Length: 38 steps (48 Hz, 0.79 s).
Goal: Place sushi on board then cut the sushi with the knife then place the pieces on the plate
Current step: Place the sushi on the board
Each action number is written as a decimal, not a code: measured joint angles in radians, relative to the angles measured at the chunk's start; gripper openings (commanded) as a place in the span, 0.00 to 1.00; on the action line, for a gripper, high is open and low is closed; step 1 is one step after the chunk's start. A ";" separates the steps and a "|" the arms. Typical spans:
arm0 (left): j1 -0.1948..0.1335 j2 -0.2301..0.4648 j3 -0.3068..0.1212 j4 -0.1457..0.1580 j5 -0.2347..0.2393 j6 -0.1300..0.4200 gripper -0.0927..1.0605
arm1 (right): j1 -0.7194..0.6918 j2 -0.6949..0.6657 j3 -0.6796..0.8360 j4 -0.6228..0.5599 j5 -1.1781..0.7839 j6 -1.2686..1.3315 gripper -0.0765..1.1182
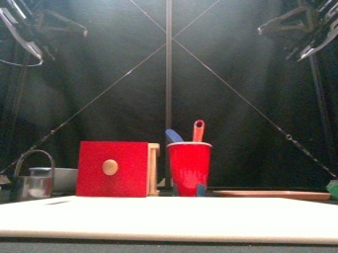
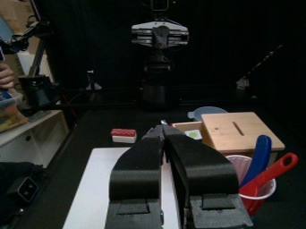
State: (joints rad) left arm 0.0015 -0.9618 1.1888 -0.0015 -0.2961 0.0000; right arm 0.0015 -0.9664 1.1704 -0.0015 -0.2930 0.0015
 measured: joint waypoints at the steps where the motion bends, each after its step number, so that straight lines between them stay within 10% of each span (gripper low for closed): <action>1: 0.000 0.000 0.000 0.000 -0.002 0.000 0.19 | 0.000 0.000 0.000 0.000 0.000 0.000 0.14; 20: 0.017 0.011 0.000 -0.008 -0.034 -0.002 0.22 | -0.071 0.341 -0.227 0.120 0.112 0.071 0.16; 38: 0.061 0.012 0.023 -0.041 -0.034 -0.002 0.29 | -0.110 0.632 -0.586 0.063 0.443 0.072 0.65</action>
State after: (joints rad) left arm 0.0629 -0.9495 1.2118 -0.0430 -0.3298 -0.0015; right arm -0.1089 -0.3344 0.5844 0.0614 0.1503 0.0736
